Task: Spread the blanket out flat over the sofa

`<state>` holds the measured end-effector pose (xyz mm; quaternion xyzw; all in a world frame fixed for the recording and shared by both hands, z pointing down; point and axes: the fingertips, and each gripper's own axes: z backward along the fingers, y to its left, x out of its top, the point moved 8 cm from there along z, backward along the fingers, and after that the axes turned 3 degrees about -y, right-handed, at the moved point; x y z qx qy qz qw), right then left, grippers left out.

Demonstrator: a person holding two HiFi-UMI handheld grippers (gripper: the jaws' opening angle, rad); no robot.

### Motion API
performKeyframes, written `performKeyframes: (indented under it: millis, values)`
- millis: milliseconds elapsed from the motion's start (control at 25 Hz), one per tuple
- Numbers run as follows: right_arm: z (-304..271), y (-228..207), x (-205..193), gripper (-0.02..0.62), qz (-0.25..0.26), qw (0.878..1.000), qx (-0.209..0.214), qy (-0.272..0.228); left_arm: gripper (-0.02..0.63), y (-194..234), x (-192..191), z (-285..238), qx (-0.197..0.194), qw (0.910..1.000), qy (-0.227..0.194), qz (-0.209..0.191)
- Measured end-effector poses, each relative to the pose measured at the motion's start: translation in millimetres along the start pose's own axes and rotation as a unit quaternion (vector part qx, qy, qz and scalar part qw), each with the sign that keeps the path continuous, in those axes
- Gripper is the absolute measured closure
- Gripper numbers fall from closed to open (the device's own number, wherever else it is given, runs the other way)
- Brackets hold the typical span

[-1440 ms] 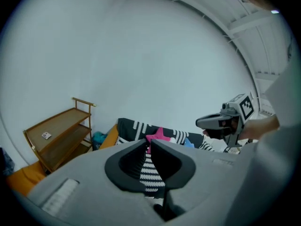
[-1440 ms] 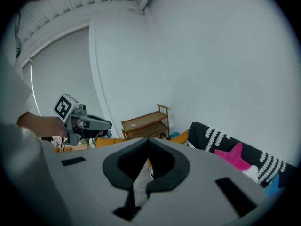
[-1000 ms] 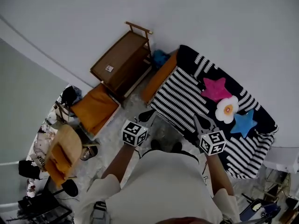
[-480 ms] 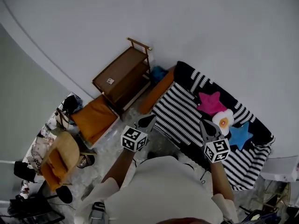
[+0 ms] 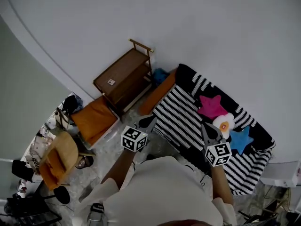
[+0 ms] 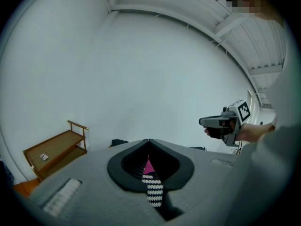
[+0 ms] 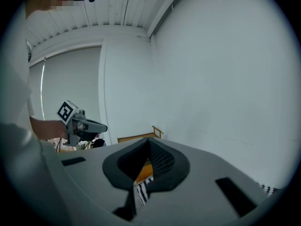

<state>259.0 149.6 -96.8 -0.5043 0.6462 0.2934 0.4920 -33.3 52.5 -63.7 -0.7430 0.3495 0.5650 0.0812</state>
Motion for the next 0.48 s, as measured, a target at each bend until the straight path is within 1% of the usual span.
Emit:
performKeyframes:
  millis: [480]
  values:
    - [-11,-10,0,0.592,-0.009,1.000,0.001,-0.005,0.586,6,3,-15,-0.004,1.0000,-0.002,-0.004]
